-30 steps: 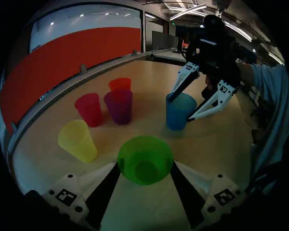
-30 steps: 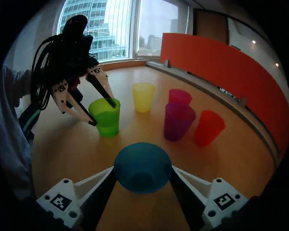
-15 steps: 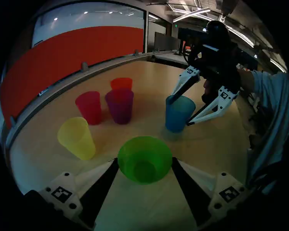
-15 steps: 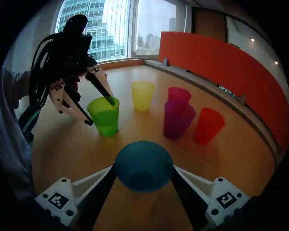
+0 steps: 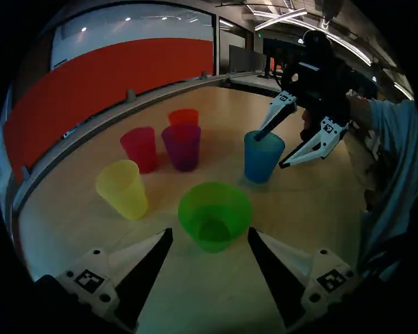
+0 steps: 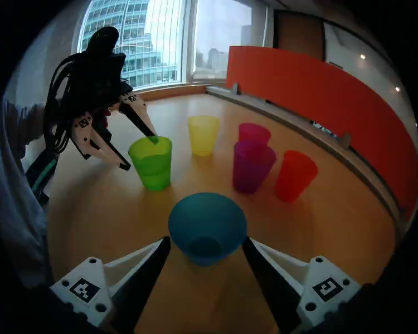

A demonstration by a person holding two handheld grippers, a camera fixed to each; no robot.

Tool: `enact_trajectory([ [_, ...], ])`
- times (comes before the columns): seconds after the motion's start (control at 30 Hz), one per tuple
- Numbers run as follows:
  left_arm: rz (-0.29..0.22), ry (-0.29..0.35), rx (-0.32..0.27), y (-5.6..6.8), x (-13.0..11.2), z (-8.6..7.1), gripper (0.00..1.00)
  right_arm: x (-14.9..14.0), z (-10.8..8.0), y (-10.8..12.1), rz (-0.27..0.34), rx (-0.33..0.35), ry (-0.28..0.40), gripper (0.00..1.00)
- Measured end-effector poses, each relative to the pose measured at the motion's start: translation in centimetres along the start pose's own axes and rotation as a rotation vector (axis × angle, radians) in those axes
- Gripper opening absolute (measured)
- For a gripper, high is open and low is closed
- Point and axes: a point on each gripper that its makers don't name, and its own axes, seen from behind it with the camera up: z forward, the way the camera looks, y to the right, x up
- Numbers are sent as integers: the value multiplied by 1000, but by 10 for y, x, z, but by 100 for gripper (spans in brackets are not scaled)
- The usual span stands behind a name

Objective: Pour water

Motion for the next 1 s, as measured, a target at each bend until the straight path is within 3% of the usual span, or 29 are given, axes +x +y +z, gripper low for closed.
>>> enact_trajectory([
  [0.5, -44, 61, 97, -2, -4, -40, 100, -22, -45, 12, 40, -90, 22, 100],
  [0.7, -57, 115, 155, -4, 3, -57, 100, -19, -66, 22, 75, -144, 76, 100],
  [1.0, -69, 204, 290, -20, 10, -81, 100, -8, -91, 43, 156, -244, 179, 100],
])
